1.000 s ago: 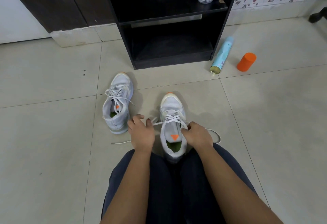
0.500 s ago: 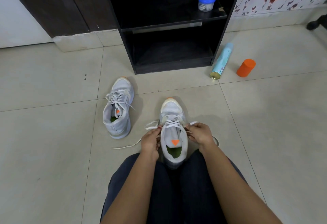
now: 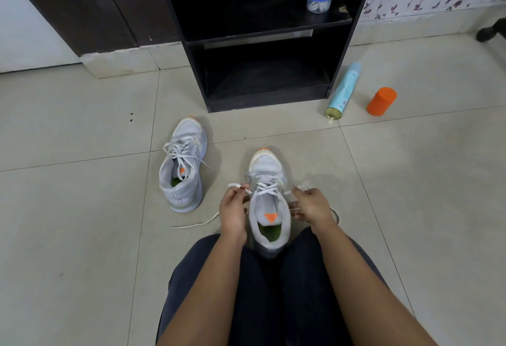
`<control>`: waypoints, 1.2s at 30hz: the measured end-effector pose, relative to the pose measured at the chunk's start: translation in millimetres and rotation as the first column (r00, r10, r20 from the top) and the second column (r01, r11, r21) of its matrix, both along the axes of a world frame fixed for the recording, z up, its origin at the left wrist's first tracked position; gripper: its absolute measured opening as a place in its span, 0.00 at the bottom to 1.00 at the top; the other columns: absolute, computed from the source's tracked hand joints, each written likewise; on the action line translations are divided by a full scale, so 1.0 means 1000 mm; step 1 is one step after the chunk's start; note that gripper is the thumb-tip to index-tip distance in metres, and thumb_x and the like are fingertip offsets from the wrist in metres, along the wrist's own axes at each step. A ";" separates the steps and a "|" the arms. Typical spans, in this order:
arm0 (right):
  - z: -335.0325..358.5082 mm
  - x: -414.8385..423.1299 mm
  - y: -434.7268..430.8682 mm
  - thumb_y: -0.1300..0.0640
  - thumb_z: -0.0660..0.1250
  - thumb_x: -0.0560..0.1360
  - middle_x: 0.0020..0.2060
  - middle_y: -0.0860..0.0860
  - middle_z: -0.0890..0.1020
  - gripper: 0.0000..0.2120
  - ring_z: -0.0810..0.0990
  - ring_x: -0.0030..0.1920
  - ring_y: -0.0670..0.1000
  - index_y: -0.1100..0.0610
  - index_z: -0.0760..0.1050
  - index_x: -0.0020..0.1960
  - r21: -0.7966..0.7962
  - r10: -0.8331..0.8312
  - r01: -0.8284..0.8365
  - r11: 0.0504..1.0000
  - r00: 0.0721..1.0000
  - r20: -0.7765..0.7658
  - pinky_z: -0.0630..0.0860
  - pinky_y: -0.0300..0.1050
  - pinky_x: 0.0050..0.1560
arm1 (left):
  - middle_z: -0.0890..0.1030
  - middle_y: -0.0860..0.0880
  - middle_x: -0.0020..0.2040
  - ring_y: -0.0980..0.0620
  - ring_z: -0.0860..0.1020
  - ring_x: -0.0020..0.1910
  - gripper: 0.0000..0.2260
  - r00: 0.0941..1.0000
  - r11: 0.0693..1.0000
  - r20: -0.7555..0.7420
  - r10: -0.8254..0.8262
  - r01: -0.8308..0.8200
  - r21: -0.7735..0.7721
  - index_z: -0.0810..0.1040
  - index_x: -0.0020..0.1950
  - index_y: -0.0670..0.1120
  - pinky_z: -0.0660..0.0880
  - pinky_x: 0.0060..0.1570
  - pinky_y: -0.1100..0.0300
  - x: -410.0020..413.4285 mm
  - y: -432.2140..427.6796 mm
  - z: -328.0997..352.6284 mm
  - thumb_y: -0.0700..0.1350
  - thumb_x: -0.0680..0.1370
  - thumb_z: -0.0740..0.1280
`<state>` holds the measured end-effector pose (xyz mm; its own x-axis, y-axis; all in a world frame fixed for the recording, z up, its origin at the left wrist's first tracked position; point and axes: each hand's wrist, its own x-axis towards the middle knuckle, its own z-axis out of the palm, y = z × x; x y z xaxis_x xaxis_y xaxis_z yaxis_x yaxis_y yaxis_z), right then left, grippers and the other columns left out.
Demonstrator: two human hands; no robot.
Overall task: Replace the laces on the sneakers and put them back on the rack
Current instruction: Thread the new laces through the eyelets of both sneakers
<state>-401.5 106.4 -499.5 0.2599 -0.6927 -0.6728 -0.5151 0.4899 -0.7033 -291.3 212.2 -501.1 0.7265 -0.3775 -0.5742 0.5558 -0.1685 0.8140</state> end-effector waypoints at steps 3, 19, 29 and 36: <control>0.005 -0.002 0.004 0.45 0.60 0.78 0.39 0.51 0.78 0.16 0.78 0.45 0.57 0.58 0.70 0.46 -0.322 0.127 -0.228 0.919 0.943 -0.307 0.71 0.47 0.43 | 0.81 0.51 0.43 0.50 0.78 0.48 0.10 0.911 0.972 0.355 -0.208 0.233 -0.028 0.77 0.44 0.46 0.73 0.55 0.54 -0.001 0.001 -0.005 0.39 0.81 0.59; 0.025 0.012 0.012 0.49 0.49 0.80 0.49 0.49 0.79 0.20 0.70 0.57 0.53 0.51 0.78 0.55 -0.600 0.385 -0.779 0.185 0.619 -0.685 0.58 0.49 0.64 | 0.82 0.52 0.41 0.50 0.79 0.40 0.14 0.143 0.759 0.752 -0.644 0.247 0.603 0.80 0.49 0.48 0.74 0.54 0.51 -0.005 -0.002 -0.001 0.48 0.78 0.55; 0.054 -0.018 -0.002 0.46 0.54 0.71 0.35 0.46 0.75 0.16 0.70 0.48 0.52 0.53 0.76 0.37 -0.752 0.233 -0.486 0.445 0.874 -0.427 0.59 0.45 0.56 | 0.82 0.51 0.43 0.52 0.78 0.40 0.09 0.577 0.890 0.685 -0.445 0.199 0.410 0.79 0.52 0.46 0.74 0.42 0.56 -0.003 0.002 0.003 0.45 0.81 0.60; 0.077 -0.040 -0.004 0.46 0.49 0.78 0.37 0.46 0.82 0.21 0.77 0.44 0.50 0.52 0.77 0.39 0.058 0.552 -0.839 0.541 0.302 -0.777 0.54 0.56 0.66 | 0.82 0.53 0.49 0.58 0.78 0.49 0.07 0.609 0.916 0.686 -0.398 0.300 0.266 0.81 0.53 0.46 0.73 0.52 0.63 0.001 0.002 -0.004 0.42 0.80 0.63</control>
